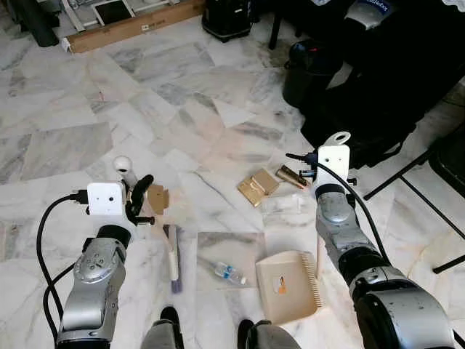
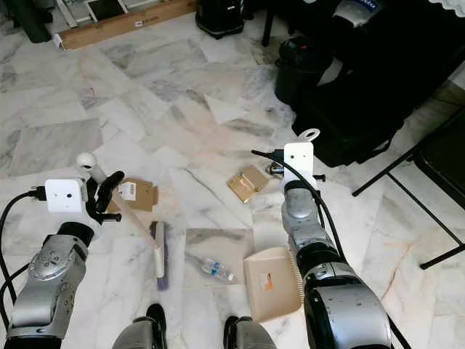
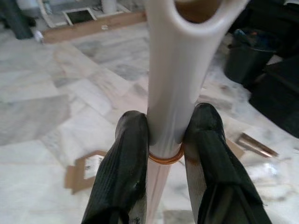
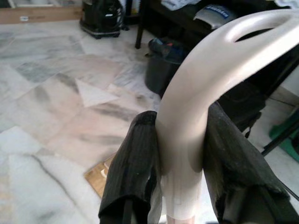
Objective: Sweep floor
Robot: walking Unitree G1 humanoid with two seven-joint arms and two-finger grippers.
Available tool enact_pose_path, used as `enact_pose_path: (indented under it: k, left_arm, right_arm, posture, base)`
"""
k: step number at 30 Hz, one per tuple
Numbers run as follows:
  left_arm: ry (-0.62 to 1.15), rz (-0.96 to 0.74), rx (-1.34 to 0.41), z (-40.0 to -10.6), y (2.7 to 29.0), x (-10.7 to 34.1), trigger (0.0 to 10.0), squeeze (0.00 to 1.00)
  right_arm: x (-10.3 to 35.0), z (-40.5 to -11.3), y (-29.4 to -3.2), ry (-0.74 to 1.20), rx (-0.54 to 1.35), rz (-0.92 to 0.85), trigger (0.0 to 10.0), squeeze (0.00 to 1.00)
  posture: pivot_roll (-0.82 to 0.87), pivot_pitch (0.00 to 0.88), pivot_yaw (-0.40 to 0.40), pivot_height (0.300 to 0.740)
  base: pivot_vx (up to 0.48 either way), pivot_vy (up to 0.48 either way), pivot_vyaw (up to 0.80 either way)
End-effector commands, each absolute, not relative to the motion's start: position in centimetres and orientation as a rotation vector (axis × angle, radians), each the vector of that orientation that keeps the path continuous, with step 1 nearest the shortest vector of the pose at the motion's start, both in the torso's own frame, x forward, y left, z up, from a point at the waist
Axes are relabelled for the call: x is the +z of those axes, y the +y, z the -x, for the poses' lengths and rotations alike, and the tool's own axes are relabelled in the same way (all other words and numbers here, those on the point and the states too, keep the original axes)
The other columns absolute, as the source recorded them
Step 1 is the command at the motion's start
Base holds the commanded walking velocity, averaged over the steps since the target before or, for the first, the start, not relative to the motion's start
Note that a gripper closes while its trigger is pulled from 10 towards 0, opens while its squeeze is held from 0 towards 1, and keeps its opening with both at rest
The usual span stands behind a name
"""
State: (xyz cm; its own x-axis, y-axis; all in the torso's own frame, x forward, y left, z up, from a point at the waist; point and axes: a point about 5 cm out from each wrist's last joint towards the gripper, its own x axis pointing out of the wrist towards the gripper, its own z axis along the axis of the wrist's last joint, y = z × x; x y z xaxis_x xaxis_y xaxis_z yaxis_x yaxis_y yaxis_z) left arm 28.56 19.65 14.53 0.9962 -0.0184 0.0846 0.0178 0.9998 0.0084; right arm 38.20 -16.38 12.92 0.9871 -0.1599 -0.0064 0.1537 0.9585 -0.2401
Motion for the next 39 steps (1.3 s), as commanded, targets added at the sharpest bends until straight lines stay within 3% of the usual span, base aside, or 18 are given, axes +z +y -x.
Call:
enact_pose_path:
  k: [1,7,18,26,34,39]
  left_arm:
    - [-0.032,0.02,-0.082,-28.1,18.9,13.8,10.0,0.0]
    - [0.01,0.037,-0.129,-28.1,18.6,13.5,10.0,0.0]
    - [-0.006,0.04,-0.117,-28.2,18.7,14.0,10.0,0.0]
    - [-0.008,0.039,-0.125,-28.2,18.6,14.1,10.0,0.0]
    - [-0.005,0.038,-0.128,-28.2,18.6,14.1,10.0,0.0]
    - [0.017,0.023,-0.139,-28.0,18.7,13.9,10.0,0.0]
  right_arm:
    - [10.2,-37.3,-15.8,0.162,-0.115,0.246,10.0,0.0]
    - [8.5,-36.7,-14.7,0.264,-0.057,0.257,10.0,0.0]
    - [15.3,-38.8,-15.0,-0.088,-0.141,0.103,10.0,0.0]
    - [16.6,-38.9,-14.5,-0.182,-0.129,0.108,10.0,0.0]
    - [15.0,-38.5,-14.2,-0.12,-0.115,0.111,10.0,0.0]
    - [11.4,-37.8,-13.8,0.099,-0.087,0.145,10.0,0.0]
  posture:
    - [-0.05,0.322,-0.085,0.74]
    - [-0.05,0.323,-0.09,0.74]
    - [-0.05,0.317,-0.099,0.74]
    - [-0.05,0.312,-0.097,0.74]
    - [-0.05,0.31,-0.099,0.74]
    - [-0.05,0.315,-0.099,0.74]
  base:
    - [0.0,0.0,0.0]
    - [0.0,0.0,0.0]
    - [0.0,0.0,0.0]
    - [0.0,0.0,0.0]
    - [0.0,0.0,0.0]
    - [0.0,0.0,0.0]
